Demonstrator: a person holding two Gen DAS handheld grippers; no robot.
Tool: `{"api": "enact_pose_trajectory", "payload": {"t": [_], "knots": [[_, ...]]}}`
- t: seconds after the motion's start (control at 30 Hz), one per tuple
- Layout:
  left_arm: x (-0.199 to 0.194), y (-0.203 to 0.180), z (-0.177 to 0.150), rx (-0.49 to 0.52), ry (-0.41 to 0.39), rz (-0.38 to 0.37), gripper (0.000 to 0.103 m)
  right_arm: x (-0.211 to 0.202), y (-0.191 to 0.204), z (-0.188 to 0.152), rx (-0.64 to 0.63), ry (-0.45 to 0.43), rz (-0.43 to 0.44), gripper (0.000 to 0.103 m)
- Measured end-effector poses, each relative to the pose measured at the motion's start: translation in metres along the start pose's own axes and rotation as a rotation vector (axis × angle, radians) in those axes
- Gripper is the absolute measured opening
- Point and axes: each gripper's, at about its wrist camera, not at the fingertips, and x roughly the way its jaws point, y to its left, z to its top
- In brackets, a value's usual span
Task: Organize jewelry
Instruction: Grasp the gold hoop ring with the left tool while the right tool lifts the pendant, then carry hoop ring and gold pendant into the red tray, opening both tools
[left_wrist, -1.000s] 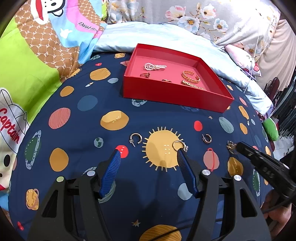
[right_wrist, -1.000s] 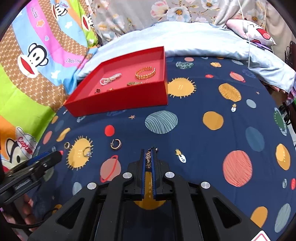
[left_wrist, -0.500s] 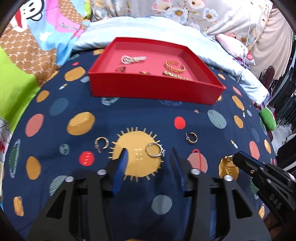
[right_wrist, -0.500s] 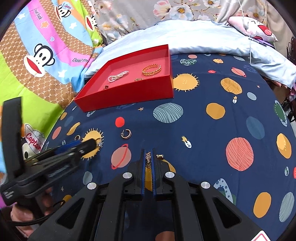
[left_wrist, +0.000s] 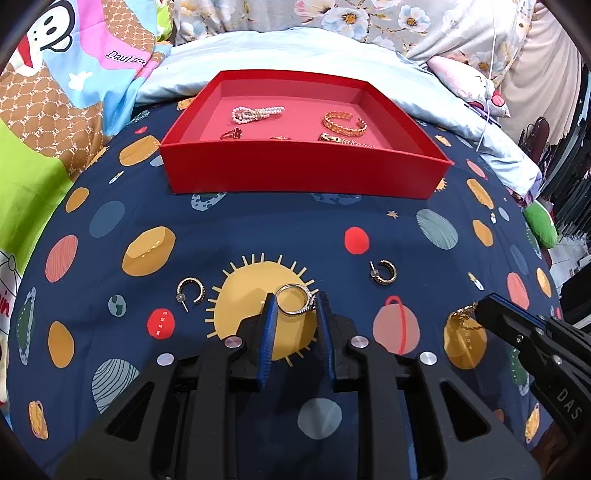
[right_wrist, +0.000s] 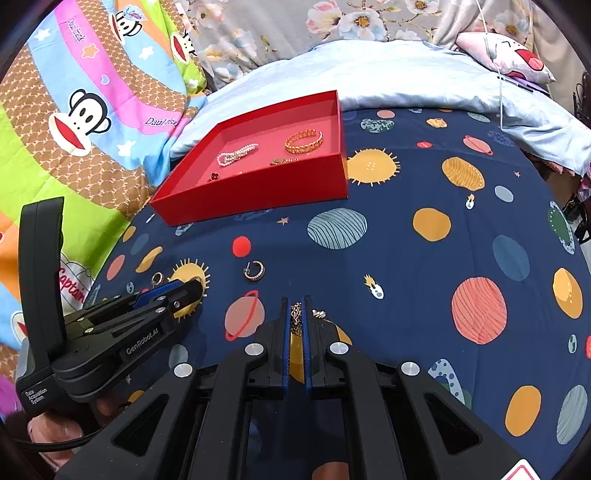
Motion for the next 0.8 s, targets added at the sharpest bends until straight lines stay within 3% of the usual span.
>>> {"api": "enact_pose_trajectory", "payload": {"t": [0.4,0.8], "knots": [[-0.052,0.009,0.028,-0.019,-0.066,-0.047,0.021,-0.038,0.013,0.041,-0.023,-0.102,0.023,0.004],[-0.089,0.016,0.116,0.004,-0.195,-0.070,0.021,-0.053,0.034,0.132,-0.087,-0.232,0.066,0.004]]}}
